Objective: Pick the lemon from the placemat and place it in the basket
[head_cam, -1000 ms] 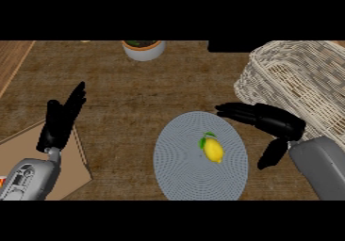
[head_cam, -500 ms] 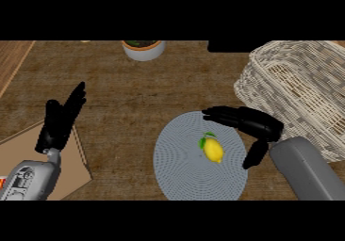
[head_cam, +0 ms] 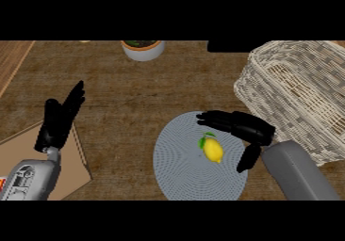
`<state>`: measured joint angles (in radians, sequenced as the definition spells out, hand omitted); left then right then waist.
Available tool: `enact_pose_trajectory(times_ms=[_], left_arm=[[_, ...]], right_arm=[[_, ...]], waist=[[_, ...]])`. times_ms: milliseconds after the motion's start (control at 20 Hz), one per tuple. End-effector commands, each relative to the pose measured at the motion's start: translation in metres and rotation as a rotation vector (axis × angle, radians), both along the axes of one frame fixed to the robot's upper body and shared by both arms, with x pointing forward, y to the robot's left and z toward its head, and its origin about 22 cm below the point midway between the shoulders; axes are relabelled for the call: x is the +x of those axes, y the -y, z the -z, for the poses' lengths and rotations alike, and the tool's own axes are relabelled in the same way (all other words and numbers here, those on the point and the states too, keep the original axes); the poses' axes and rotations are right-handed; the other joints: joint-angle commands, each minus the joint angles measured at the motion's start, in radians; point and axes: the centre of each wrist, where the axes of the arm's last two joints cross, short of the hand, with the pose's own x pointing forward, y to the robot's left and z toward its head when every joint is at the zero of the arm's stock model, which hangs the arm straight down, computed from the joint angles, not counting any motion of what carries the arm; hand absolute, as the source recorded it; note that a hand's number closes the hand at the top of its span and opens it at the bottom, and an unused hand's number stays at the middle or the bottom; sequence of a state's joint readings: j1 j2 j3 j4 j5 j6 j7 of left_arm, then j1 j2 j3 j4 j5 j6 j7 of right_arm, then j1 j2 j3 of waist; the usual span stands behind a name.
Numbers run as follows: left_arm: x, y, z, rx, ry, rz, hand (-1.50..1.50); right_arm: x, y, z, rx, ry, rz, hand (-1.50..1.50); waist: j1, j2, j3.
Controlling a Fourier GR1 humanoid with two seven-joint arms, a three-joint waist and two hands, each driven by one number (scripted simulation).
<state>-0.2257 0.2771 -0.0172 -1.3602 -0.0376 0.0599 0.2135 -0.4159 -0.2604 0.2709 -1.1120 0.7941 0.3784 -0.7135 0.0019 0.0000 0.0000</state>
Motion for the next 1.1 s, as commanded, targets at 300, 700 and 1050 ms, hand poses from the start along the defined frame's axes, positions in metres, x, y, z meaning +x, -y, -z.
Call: enact_pose_trajectory(times_ms=[300, 700, 1050], left_arm=[[0.006, 0.013, -0.002, -0.024, -0.02, 0.003, 0.0], [-0.002, 0.009, -0.015, -0.012, -0.005, 0.003, 0.0], [-0.008, 0.004, -0.003, -0.009, 0.003, 0.013, 0.0]], right_arm=[[-0.005, -0.033, 0.017, -0.054, -0.051, -0.014, -1.5], [-0.008, -0.035, 0.03, -0.035, -0.051, 0.004, -1.5], [-0.009, -0.036, 0.054, -0.078, 0.037, -0.062, 1.5]], waist=[[-0.001, 0.0, 0.0], [0.001, 0.0, 0.0], [0.004, 0.0, 0.0]])
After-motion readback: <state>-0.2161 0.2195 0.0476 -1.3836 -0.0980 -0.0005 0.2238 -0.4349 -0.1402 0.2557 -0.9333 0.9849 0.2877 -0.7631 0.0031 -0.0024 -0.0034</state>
